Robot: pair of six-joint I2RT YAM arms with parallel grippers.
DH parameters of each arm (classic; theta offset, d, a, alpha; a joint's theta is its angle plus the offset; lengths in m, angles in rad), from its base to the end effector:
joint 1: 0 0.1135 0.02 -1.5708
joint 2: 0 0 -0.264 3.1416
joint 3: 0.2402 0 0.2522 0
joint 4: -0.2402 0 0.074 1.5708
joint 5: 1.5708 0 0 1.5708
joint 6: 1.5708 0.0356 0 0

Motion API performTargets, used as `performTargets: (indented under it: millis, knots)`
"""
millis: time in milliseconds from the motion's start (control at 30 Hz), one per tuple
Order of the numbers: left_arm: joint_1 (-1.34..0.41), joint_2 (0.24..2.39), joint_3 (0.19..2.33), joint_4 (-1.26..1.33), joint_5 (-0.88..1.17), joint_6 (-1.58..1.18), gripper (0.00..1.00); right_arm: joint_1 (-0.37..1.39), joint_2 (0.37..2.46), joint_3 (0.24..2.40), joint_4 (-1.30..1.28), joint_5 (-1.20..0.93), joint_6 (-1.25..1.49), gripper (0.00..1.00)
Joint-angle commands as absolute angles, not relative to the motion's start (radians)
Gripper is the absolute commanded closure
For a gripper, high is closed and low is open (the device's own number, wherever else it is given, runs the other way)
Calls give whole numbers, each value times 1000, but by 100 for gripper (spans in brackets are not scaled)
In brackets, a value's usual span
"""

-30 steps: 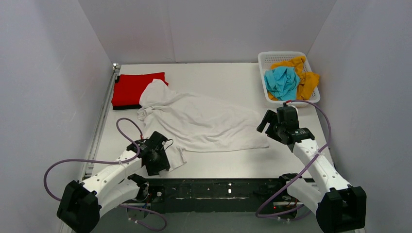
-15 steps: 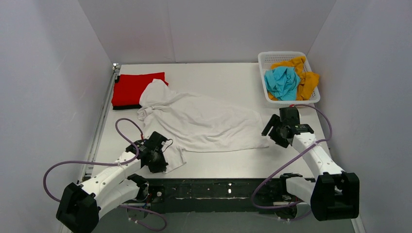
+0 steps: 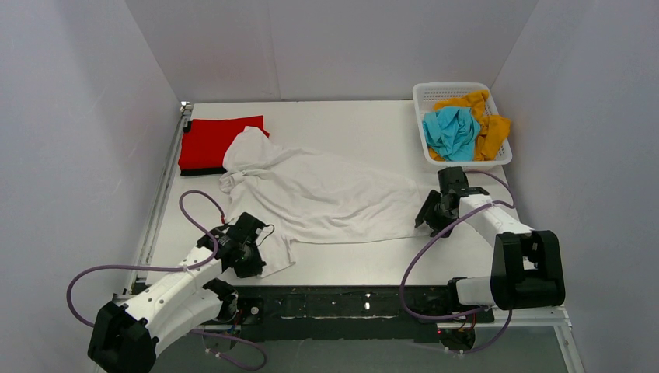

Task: Fold and stack the t-shirts
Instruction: Flatten out the tshirt

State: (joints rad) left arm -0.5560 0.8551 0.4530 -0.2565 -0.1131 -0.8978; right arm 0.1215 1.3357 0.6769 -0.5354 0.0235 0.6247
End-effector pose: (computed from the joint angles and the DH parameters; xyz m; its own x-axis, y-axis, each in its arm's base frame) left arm 0.1569 -0.0927 0.2051 -0.6748 -0.4954 -0.5470 -0.1268 0.8080 -0.5754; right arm 0.2276 0.0270 0.1658 -0.8146 0.4896 -0.3111 0.4485 0.8717 0.1974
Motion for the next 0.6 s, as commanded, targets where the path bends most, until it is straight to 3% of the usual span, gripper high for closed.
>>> performTargets:
  millis: [0, 300, 400, 500, 567]
  knots:
    - [-561, 846, 443, -377, -160, -907, 100, 145, 1408, 657, -465, 18, 636, 40]
    - [-560, 841, 446, -390, -187, -907, 100, 219, 1498, 742, -530, 140, 677, 44]
    - [-560, 830, 443, -395, -196, -908, 100, 249, 1524, 771, -559, 176, 679, 51]
    - [-560, 817, 446, -397, -204, -904, 100, 266, 1534, 781, -551, 163, 672, 68]
    - [-560, 803, 456, -405, -210, -895, 100, 272, 1529, 786, -549, 158, 665, 98]
